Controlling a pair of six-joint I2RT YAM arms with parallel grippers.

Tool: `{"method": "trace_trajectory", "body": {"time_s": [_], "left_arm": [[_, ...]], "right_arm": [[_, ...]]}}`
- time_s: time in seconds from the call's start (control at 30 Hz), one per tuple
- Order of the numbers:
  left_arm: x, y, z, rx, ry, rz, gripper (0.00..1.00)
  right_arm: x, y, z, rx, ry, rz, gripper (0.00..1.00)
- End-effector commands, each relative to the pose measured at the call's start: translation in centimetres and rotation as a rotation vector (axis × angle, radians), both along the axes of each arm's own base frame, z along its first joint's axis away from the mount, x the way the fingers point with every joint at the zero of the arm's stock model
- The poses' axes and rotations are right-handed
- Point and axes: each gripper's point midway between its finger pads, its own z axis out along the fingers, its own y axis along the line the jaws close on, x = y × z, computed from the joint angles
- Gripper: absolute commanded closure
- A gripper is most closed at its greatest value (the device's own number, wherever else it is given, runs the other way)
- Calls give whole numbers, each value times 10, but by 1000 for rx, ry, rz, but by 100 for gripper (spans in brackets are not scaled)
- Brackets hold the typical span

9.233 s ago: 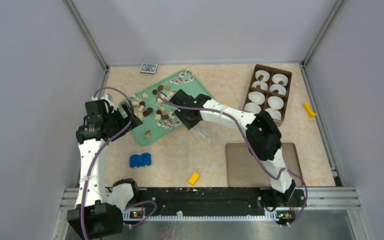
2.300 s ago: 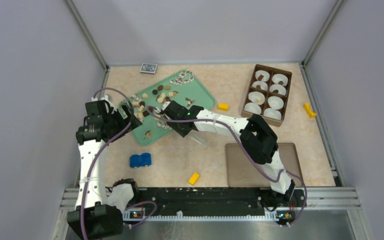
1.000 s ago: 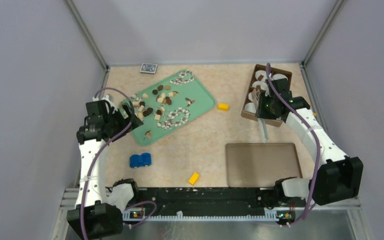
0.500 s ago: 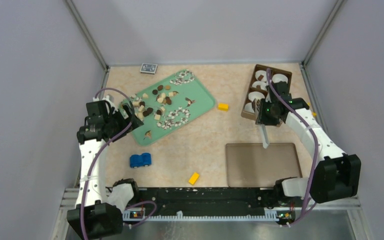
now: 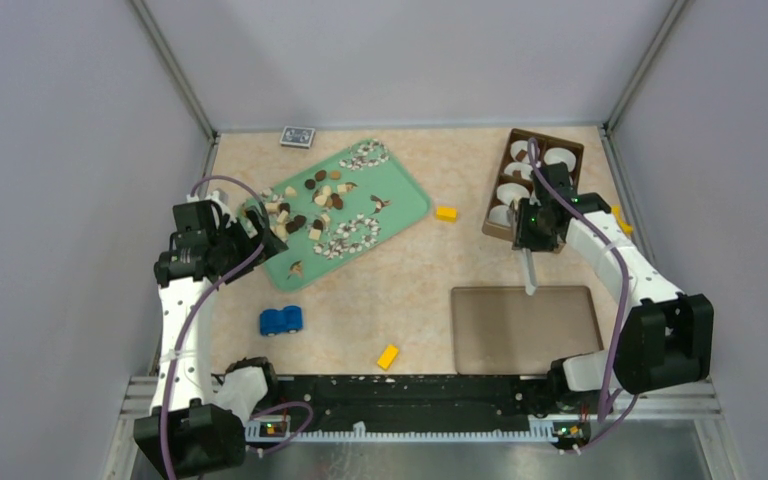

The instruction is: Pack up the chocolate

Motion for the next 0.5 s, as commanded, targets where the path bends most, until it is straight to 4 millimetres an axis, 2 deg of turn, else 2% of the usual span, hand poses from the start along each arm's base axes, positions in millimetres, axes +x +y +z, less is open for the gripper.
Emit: {"method": "trace_trajectory", "body": {"time_s": [0.0,0.27,0.33,0.47], "left_arm": [[7,-2,9,-1,-45,-14,1],[5,-2,8,2,-45,-13,1],[5,-2,8,4,-48,-12,1],[5,-1,10,8,-52,-9,1]], "right_arm": [[13,0,13,14,-69,-14,65],[13,-1,21,14,-94,-16,62],[15,-1,31,17,-125,-20,66],[18,-2,64,27,-211,-17,73]]}}
